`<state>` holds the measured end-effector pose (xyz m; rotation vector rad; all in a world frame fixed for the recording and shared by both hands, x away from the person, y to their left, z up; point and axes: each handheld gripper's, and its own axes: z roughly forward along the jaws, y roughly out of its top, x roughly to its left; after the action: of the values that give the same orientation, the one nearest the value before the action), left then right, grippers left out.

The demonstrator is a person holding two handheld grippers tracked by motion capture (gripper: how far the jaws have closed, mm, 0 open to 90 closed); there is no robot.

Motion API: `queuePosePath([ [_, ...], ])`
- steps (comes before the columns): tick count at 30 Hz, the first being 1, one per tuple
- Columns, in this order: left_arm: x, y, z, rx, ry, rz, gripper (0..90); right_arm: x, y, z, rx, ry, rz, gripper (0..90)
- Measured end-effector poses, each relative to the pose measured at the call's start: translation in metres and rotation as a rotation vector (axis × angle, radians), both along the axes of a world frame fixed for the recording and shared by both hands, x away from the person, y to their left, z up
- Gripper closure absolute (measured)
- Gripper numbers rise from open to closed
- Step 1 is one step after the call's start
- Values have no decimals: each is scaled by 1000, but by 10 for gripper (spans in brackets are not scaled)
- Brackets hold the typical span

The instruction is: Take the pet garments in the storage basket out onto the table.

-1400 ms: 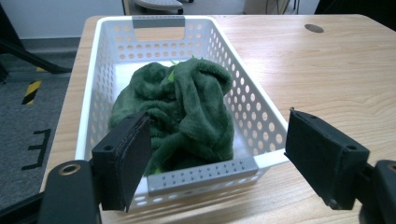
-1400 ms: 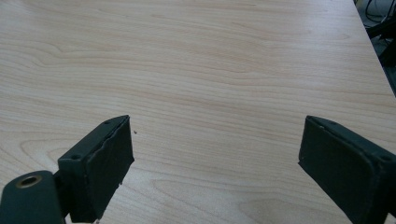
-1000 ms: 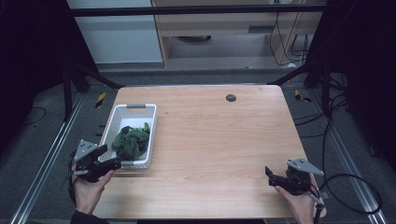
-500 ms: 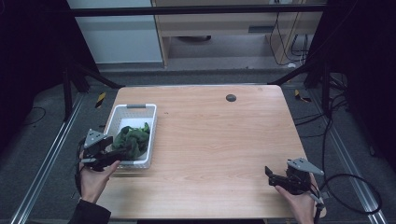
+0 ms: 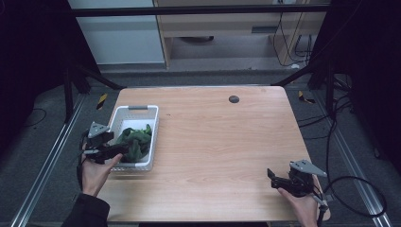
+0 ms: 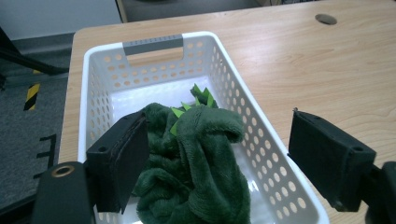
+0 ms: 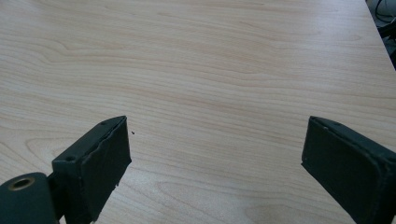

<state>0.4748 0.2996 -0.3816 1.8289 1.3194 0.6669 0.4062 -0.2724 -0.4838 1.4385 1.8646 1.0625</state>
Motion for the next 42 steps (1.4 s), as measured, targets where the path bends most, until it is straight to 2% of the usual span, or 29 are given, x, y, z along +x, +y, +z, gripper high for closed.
queuePosePath([
  [17,25,-5,-4,59,78,-20,173,2,0,-2,-4,19,9,72],
  [25,34,-7,-8,70,106,-21,154,2,0,-3,-4,24,13,69],
  [42,58,-9,-25,112,208,7,130,3,0,-3,3,34,21,58],
])
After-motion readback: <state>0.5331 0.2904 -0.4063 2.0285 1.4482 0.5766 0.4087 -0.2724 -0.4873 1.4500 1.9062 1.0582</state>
